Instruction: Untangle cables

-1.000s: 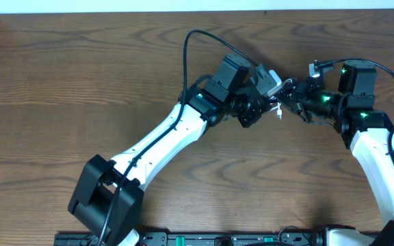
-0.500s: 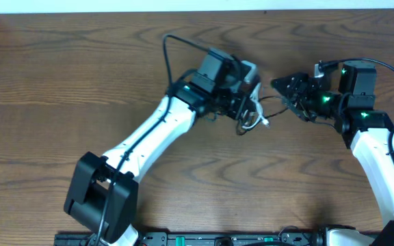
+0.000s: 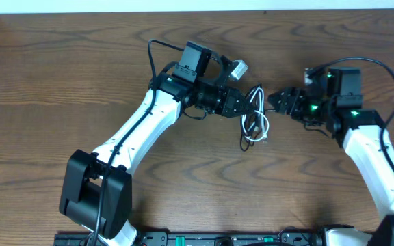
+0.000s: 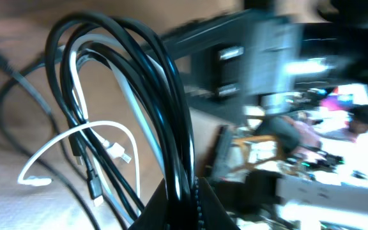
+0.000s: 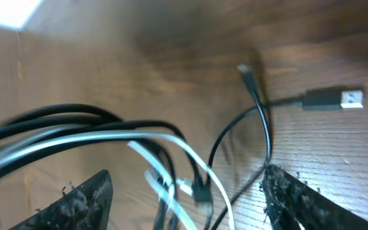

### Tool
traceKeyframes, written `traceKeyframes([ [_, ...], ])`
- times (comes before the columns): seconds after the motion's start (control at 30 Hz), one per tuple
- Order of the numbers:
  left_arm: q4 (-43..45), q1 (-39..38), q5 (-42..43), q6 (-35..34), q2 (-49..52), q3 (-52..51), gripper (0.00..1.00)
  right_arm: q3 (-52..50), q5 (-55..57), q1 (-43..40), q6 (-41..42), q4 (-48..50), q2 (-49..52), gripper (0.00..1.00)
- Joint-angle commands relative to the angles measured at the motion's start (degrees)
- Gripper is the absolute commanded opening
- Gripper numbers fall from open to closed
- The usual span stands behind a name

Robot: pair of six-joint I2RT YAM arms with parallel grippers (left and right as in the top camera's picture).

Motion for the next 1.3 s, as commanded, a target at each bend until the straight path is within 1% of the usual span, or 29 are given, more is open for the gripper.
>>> traceKeyframes([
  [0.0,0.35,0.63,9.79,-2.67,-0.81,-0.02,0.07,0.72,-2.03,1.42,-8.79,-0.15,2.10,0.70],
  [0.17,0.68,0.63,14.64,-2.78,-0.81,-0.02,0.07,0.72,-1.73,2.08,-10.45,-0.17,4.63,0.59],
  [0.27,0.70,0.63,17.00,-2.86,-0.81,-0.02,0.07,0.72,-1.53,2.10,-10.45,0.15,6.08,0.56],
  [0.33,0.68,0.63,17.20,-2.93,-0.81,-0.02,0.08,0.72,-1.16,2.10,-10.40,0.42,6.62,0.54],
  [0.43,0.70,0.63,17.25,-4.90,-0.81,-0.02,0.07,0.72,3.15,2.10,-9.16,0.26,7.15,0.47],
  [0.57,0.70,0.63,19.54,-6.47,-0.81,-0.02,0.08,0.72,12.92,1.99,-4.48,-0.31,7.43,0.47],
  [0.67,0.66,0.61,21.94,-6.47,-0.81,-0.02,0.08,0.72,14.73,1.66,-4.09,1.55,7.43,0.45],
  [0.7,0.44,0.55,22.08,-6.45,-0.81,-0.02,0.07,0.74,14.40,1.42,-4.09,2.62,7.43,0.44],
  [0.73,-0.02,0.46,22.05,-6.43,-0.81,-0.04,0.07,0.76,13.51,1.01,-4.11,4.02,7.41,0.39],
  [0.8,-0.66,0.22,22.03,-6.36,-0.81,-0.17,0.07,0.85,10.40,-0.20,-4.13,7.15,7.41,0.34],
  [0.87,-0.68,-0.17,22.03,-6.23,-0.81,-0.68,0.08,0.92,5.03,-1.79,-4.13,10.91,7.41,0.19],
  [1.0,-0.92,-1.36,20.70,-5.86,-0.81,-2.19,0.07,1.09,-7.80,-5.27,-3.78,19.10,7.41,0.07],
  [1.1,-2.36,-1.73,18.01,-5.53,-0.81,-3.08,0.07,1.64,-10.86,-7.82,-2.75,21.18,7.41,0.06],
  [1.17,-5.66,-1.64,14.12,-4.79,-0.81,-3.48,0.08,2.27,-10.93,-9.79,-2.80,20.79,7.41,0.05],
  [1.27,-12.96,-1.20,7.02,-1.77,-0.81,-3.48,0.08,2.97,-7.17,-14.32,-1.73,17.92,7.41,0.04],
])
